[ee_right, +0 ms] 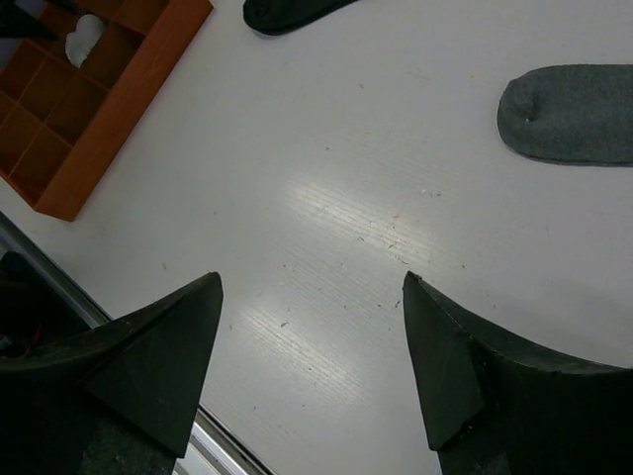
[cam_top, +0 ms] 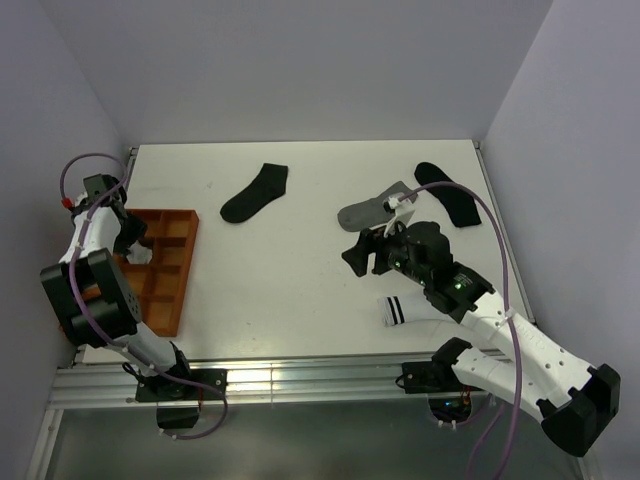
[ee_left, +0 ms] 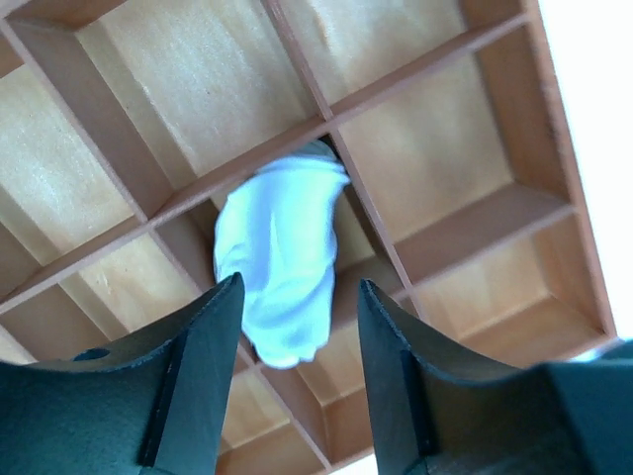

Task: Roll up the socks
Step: Place the sock in the storage box, then move the sock to the center of the board.

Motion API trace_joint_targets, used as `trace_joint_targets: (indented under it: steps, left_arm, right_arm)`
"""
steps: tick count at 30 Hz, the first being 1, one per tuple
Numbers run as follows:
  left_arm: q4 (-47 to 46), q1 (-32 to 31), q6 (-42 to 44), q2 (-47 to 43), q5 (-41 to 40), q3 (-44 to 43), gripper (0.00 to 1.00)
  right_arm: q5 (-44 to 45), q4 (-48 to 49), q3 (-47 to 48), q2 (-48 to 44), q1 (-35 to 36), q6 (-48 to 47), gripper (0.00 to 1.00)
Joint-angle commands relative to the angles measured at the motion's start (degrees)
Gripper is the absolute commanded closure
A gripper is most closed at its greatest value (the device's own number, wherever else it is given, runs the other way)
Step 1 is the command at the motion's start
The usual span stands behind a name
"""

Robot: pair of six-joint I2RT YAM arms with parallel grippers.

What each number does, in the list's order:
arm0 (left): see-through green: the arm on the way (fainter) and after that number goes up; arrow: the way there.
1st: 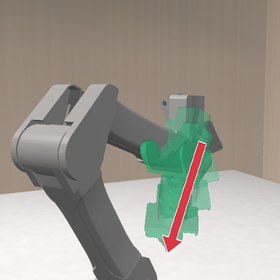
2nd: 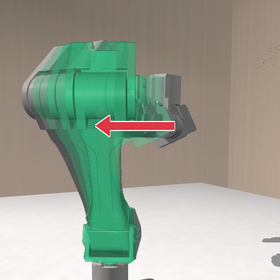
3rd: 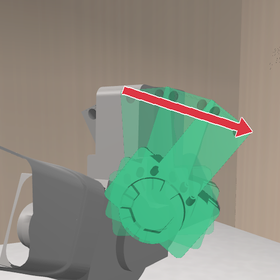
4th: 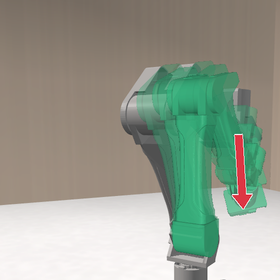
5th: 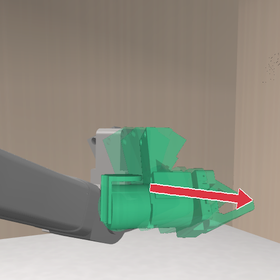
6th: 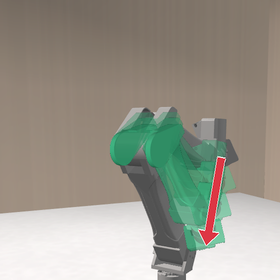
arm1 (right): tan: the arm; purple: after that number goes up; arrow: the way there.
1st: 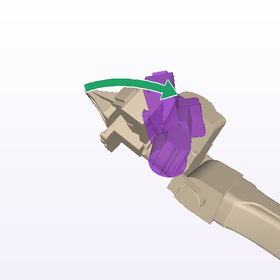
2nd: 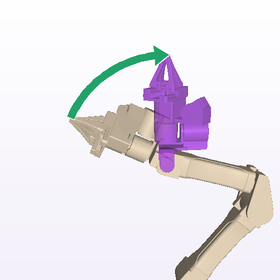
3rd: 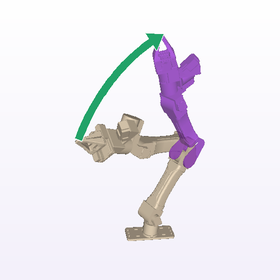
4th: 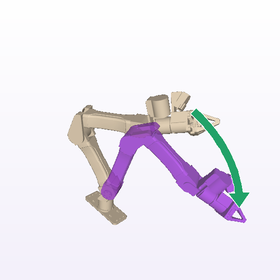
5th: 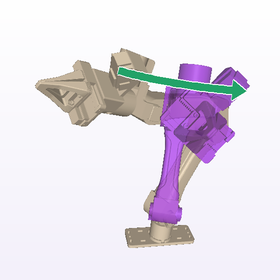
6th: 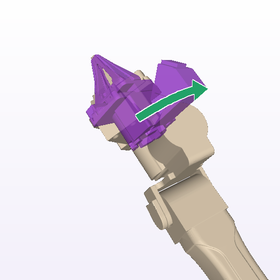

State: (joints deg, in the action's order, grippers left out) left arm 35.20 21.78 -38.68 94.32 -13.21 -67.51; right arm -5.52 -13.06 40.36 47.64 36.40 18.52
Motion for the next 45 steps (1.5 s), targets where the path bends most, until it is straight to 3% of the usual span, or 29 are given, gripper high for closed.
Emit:
trace_joint_targets:
  steps: [1,9,19,25,31,35,41,42,43,45]
  left_arm:
    - [-1.71,-0.25,-0.96,-4.85,1.96,2.02,0.46]
    - [-2.86,-0.25,-2.37,0.42,5.92,4.13,0.64]
    - [-2.59,-0.25,-2.11,7.36,6.44,5.45,0.69]
    - [-2.5,-0.25,-1.58,5.89,9.69,5.02,0.69]
    - [-1.81,-0.25,-1.58,-6.58,9.7,2.21,0.54]
    - [-0.75,-0.25,-1.58,-13.19,12.06,0.53,0.45]
    - [-5.31,-0.25,1.23,-29.17,18.3,5.36,0.3]
    - [-6.45,-0.25,1.41,-33.81,19.18,7.54,0.24]
    - [-7.5,-0.25,1.41,-36.03,20.41,8.78,0.07]
    - [-9.53,-0.86,1.76,-41.82,23.31,11.33,0.02]
  right_arm:
    - [0.07,-0.56,3.76,1.05,0.25,0.46,0.2]
    - [0.42,-1.35,4.55,1.93,0.25,1.78,0.21]
    - [1.74,-1.88,4.64,2.28,0.25,2.39,0.21]
    - [3.05,-1.0,3.76,2.9,0.25,2.83,0.21]
    - [12.97,-5.04,5.78,2.81,0.16,3.8,0.17]
    - [21.85,-8.82,5.78,1.76,0.07,8.36,0.06]
    - [28.98,-18.83,2.63,0.7,-0.1,20.75,0.08]
    - [29.33,-20.24,1.31,0.79,-0.19,23.98,0.09]
    - [29.25,-22.43,0.43,0.79,-0.19,25.32,0.09]
    - [28.46,-24.02,-2.72,0.7,-0.28,28.91,0.11]
